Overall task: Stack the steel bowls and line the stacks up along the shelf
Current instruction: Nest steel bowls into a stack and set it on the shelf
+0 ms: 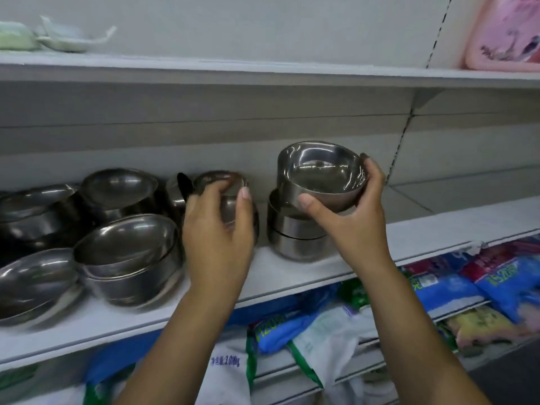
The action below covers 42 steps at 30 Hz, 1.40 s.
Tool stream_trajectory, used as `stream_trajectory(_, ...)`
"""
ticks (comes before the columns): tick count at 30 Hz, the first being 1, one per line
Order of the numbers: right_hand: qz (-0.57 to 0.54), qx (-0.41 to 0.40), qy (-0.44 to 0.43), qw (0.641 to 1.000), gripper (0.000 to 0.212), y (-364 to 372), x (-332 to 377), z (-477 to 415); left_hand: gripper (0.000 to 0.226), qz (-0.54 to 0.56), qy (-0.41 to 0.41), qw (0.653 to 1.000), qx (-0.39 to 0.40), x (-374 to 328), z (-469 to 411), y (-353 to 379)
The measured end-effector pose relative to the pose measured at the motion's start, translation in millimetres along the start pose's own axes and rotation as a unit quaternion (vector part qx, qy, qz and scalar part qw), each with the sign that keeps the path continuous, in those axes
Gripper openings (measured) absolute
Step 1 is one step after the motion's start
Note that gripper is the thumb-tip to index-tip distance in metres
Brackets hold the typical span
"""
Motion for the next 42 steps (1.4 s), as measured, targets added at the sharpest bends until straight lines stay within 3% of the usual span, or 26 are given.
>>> stream_trajectory(7, 0.028, 0.069, 0.022, 0.997, 0.101, 14, -41, -16, 0.026, -0.207, 0.063, 0.972, -0.093, 25, 43, 12)
stream_trajectory(11, 0.023, 0.100, 0.048, 0.994, 0.117, 23, -58, -18, 0.025, -0.208, 0.072, 0.970, -0.102, 36, 52, 16)
stream_trajectory(19, -0.007, 0.137, 0.061, 0.989, 0.114, 25, -65, -22, 0.031, -0.183, 0.097, 0.972, -0.108, 48, 59, 19)
stream_trajectory(24, -0.011, 0.157, 0.061, 0.986, 0.133, 26, -65, -22, 0.033, -0.158, 0.094, 0.973, -0.138, 41, 66, 10)
stream_trajectory(26, -0.003, 0.160, 0.059, 0.985, 0.130, 25, -64, -18, 0.032, -0.150, 0.080, 0.972, -0.165, 40, 70, 1)
stream_trajectory(29, 0.017, 0.146, 0.031, 0.989, 0.108, 20, -56, -9, 0.028, -0.145, 0.060, 0.966, -0.204, 39, 75, -15)
stream_trajectory(32, 0.036, 0.111, -0.007, 0.993, 0.123, 14, -40, -6, 0.023, -0.132, 0.059, 0.962, -0.231, 28, 74, -30)
stream_trajectory(34, 0.050, 0.086, -0.040, 0.994, 0.121, 11, -27, -4, 0.022, -0.138, 0.068, 0.958, -0.244, 22, 70, -41)
stream_trajectory(42, 0.063, 0.020, -0.111, 0.992, 0.085, 26, 30, 18, 0.031, -0.142, 0.063, 0.958, -0.241, 44, 55, -77)
Point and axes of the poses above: each hand's wrist, its own z-axis away from the middle knuckle, its own y-axis out of the palm, x = y × z, the point moved 9 cm from there along -z, towards the middle knuckle, and after that the axes turned 2 degrees about -y, right-handed, at the moved point
